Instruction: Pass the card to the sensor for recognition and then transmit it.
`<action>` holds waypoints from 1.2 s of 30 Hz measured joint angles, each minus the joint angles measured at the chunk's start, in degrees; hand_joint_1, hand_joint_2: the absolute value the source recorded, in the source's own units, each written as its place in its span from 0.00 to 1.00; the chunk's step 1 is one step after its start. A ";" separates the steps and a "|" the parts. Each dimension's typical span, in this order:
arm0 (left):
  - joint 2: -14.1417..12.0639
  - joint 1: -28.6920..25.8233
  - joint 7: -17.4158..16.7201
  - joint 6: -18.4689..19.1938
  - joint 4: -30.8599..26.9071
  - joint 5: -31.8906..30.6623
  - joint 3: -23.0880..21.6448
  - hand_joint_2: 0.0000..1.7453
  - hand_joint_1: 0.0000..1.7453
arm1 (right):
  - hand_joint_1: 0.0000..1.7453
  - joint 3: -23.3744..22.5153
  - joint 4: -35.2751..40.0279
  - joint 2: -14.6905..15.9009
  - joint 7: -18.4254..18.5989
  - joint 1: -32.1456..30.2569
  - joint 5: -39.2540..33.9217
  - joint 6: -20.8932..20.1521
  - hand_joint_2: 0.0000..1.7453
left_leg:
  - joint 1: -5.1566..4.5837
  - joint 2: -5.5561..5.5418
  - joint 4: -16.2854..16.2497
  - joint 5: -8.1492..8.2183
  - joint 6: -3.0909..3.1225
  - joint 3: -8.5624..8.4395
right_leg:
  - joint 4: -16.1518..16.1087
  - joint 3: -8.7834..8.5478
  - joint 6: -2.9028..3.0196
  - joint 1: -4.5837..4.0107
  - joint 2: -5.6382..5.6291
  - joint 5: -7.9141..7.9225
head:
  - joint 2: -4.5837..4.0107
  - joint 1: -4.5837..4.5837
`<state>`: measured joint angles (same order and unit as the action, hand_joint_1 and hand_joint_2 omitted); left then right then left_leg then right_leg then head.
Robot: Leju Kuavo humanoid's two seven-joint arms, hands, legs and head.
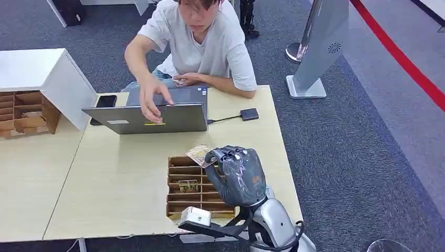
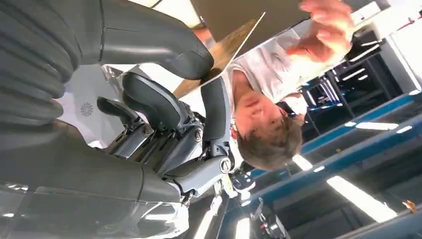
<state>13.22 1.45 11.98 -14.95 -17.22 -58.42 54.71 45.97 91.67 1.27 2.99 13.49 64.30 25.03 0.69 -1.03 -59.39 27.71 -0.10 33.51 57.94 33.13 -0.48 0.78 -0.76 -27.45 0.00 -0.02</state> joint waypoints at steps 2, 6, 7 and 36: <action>-0.04 0.20 -0.02 0.00 0.00 -0.22 -0.50 0.00 0.00 | 1.00 -0.02 -1.03 -0.37 0.20 0.84 0.07 -0.62 1.00 | 0.00 -0.01 0.00 -0.01 0.00 0.00 | 0.00 0.00 0.00 0.00 0.00 0.01 | 0.00 0.02; -0.15 0.91 -0.96 0.00 0.00 -0.61 -0.99 0.00 0.00 | 1.00 -0.09 -3.52 -1.12 0.44 3.25 -0.06 -2.56 1.00 | 0.00 0.00 0.00 -0.04 -0.01 0.00 | 0.01 0.00 0.01 0.00 0.00 0.02 | 0.00 0.00; -0.15 1.09 -1.51 0.00 0.00 -0.70 -1.23 0.00 0.00 | 1.00 -0.09 -4.09 -1.36 0.59 3.91 -0.06 -3.13 1.00 | 0.00 -0.01 0.00 -0.04 -0.01 -0.01 | 0.01 0.00 0.01 0.00 0.00 0.03 | 0.00 0.00; -0.15 2.17 -4.66 1.31 -0.11 -0.39 -5.53 0.00 0.00 | 1.00 -3.24 -12.75 -4.99 3.54 9.52 1.05 -5.97 1.00 | 0.00 -0.01 -0.01 -0.06 -0.04 0.00 | 0.02 0.00 0.01 0.00 0.00 0.03 | 0.00 0.00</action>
<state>13.07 3.62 7.32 -13.64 -17.33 -58.82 49.18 42.73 78.93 -3.72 6.54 23.01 65.35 19.06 0.69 -1.05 -59.39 27.64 -0.15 33.51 57.96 33.13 -0.48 0.78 -0.77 -27.42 0.00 -0.02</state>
